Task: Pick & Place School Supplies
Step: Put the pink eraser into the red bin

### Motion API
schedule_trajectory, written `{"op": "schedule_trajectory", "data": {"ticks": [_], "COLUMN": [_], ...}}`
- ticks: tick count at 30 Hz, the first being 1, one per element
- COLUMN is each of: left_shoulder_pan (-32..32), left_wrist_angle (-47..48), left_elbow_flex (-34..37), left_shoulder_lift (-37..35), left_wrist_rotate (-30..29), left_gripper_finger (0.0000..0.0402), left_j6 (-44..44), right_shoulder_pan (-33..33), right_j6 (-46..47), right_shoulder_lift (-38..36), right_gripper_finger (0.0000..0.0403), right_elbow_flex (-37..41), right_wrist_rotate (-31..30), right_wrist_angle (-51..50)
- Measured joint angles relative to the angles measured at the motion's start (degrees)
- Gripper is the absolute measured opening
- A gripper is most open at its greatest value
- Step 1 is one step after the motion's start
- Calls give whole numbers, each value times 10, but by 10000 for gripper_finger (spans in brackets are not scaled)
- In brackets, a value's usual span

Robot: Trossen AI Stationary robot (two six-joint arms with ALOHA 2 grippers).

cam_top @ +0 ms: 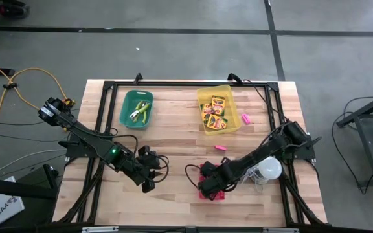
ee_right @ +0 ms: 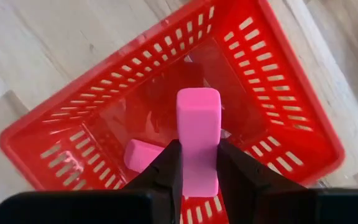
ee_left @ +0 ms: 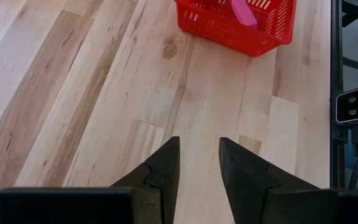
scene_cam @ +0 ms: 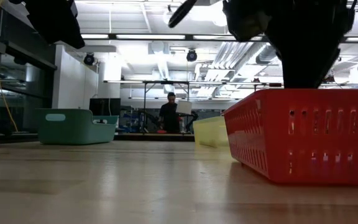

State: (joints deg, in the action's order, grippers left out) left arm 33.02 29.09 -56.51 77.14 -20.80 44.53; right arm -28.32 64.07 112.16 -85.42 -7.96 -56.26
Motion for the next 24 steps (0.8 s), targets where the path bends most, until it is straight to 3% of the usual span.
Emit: {"op": "schedule_trajectory", "data": {"ticks": [9, 24], "left_shoulder_pan": [0, 0], "left_wrist_angle": [0, 0], "left_elbow_flex": [0, 0], "left_shoulder_lift": [0, 0], "left_wrist_rotate": [0, 0], "left_gripper_finger": [108, 108], "left_j6": [1, 4], "right_shoulder_pan": [19, 33], "right_j6": [-14, -29], "right_shoulder_lift": [0, 0], "right_gripper_finger": [72, 72], "right_elbow_flex": [76, 106], "right_wrist_rotate": [18, 38], "right_wrist_angle": [118, 167]}}
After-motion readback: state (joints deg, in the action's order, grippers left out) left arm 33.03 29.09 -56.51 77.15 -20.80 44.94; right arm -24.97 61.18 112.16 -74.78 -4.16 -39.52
